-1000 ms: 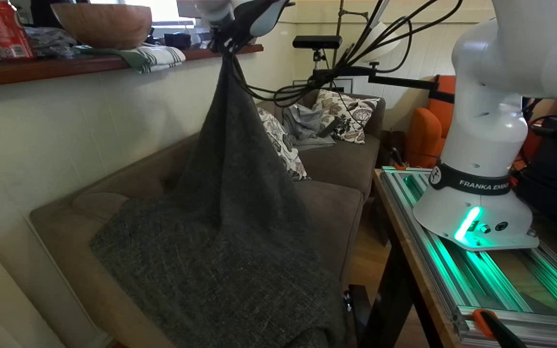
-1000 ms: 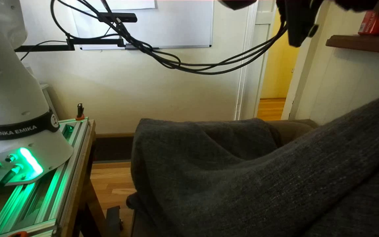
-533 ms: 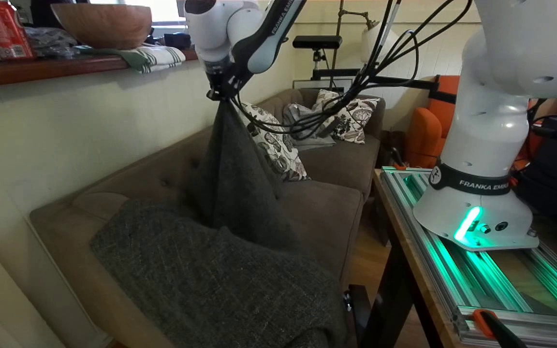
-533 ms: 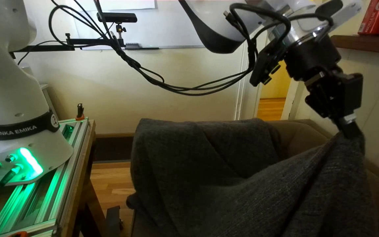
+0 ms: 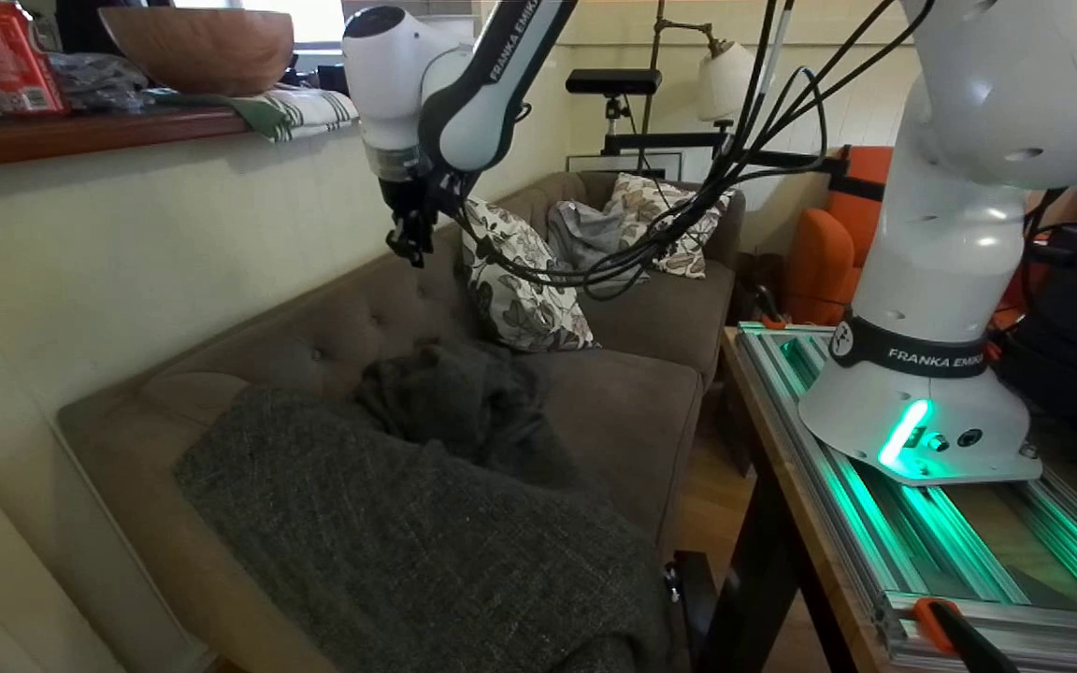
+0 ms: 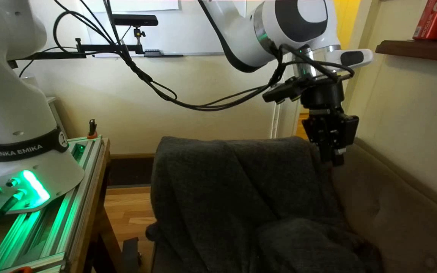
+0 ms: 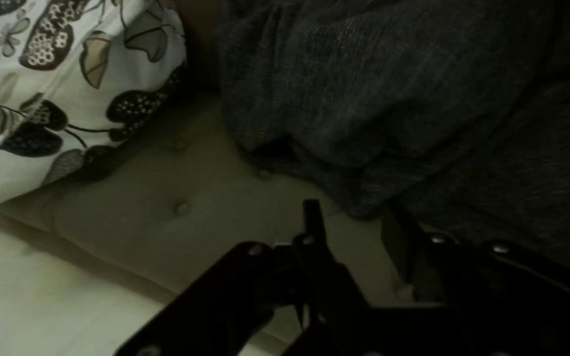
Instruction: Move the grey blanket off of the arm rest
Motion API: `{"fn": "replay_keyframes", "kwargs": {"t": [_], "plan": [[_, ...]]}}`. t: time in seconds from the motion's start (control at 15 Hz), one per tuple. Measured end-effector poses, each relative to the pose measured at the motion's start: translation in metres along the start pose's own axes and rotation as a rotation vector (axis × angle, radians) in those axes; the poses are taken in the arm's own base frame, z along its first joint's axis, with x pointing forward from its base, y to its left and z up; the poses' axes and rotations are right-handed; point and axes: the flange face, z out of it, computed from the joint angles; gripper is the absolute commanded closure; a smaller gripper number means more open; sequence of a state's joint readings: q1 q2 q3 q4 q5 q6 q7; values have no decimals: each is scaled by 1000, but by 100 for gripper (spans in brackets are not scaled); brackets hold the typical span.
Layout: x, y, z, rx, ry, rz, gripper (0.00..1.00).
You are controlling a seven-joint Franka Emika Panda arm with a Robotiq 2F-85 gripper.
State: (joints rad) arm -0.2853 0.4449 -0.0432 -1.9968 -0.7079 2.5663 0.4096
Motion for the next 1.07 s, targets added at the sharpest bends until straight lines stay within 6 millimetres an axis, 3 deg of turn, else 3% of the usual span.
{"fn": "replay_keyframes", "kwargs": {"t": [0.27, 0.4, 0.67, 0.93, 1.07], "plan": [[5, -23, -67, 161, 25, -157, 4], [2, -47, -88, 243, 38, -240, 0], [-22, -129, -103, 381, 23, -431, 0], [-70, -216, -106, 456, -11, -655, 0], [-88, -244, -105, 465, -15, -715, 0]]}}
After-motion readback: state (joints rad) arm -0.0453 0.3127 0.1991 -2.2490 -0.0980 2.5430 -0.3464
